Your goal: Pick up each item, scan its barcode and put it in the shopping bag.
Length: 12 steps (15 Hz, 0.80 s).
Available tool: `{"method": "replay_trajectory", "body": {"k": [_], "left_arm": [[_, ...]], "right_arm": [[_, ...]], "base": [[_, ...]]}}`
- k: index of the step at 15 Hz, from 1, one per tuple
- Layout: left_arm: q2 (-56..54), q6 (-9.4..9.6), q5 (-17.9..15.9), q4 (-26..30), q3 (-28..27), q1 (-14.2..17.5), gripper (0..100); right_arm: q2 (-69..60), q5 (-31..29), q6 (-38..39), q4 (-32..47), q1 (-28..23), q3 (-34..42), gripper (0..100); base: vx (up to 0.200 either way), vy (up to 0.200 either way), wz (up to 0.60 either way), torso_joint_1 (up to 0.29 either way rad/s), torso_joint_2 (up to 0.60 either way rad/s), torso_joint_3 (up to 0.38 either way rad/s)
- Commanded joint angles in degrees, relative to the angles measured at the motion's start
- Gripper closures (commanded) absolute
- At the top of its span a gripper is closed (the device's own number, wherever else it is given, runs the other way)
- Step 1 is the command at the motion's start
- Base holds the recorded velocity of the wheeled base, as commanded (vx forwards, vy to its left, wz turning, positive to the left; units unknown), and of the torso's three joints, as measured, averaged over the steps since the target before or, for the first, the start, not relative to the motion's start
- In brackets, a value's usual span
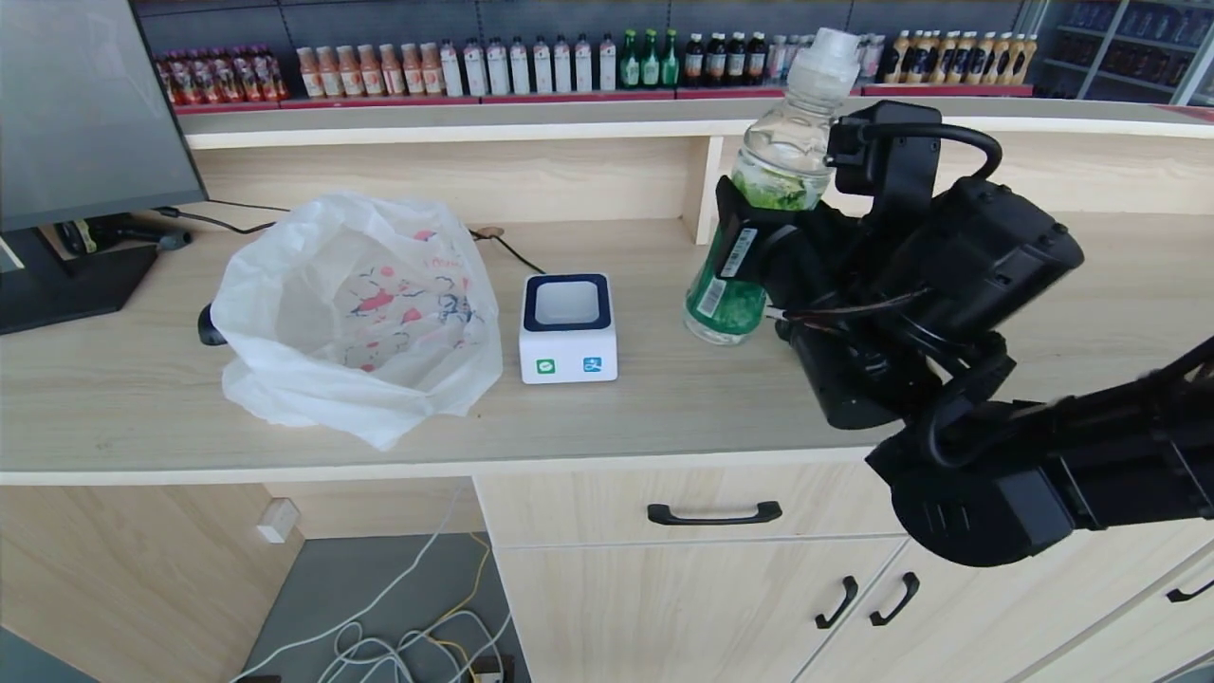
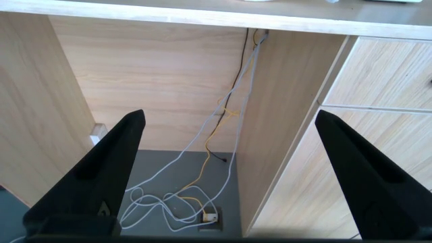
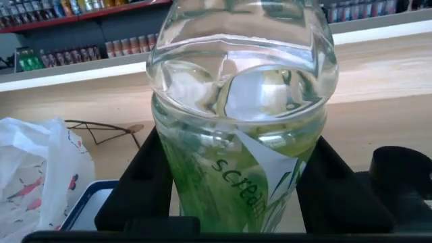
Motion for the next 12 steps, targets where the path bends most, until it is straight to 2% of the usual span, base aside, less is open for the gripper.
{"method": "replay_trajectory", "body": {"k": [1,2,4,12], "left_arm": [[0.0,0.0,0.0,0.0,0.0,0.0,0],[0.0,0.0,0.0,0.0,0.0,0.0,0],[0.0,0.0,0.0,0.0,0.0,0.0,0],[0.0,0.0,0.0,0.0,0.0,0.0,0]], "right_arm": [[-5.9,0.0,1.7,-3.8,1.1,9.5,100],[-8.5,0.0,3.9,-4.6,1.1,14.3,100],[-11.0,1.2,5.5,-4.6,3.5,17.6,100],[-11.4,3.5,17.1,-4.6,14.2,22.0,100]], "base": [[0.0,0.0,0.0,0.0,0.0,0.0],[0.0,0.0,0.0,0.0,0.0,0.0],[0.0,0.0,0.0,0.0,0.0,0.0],[0.0,0.0,0.0,0.0,0.0,0.0]]}}
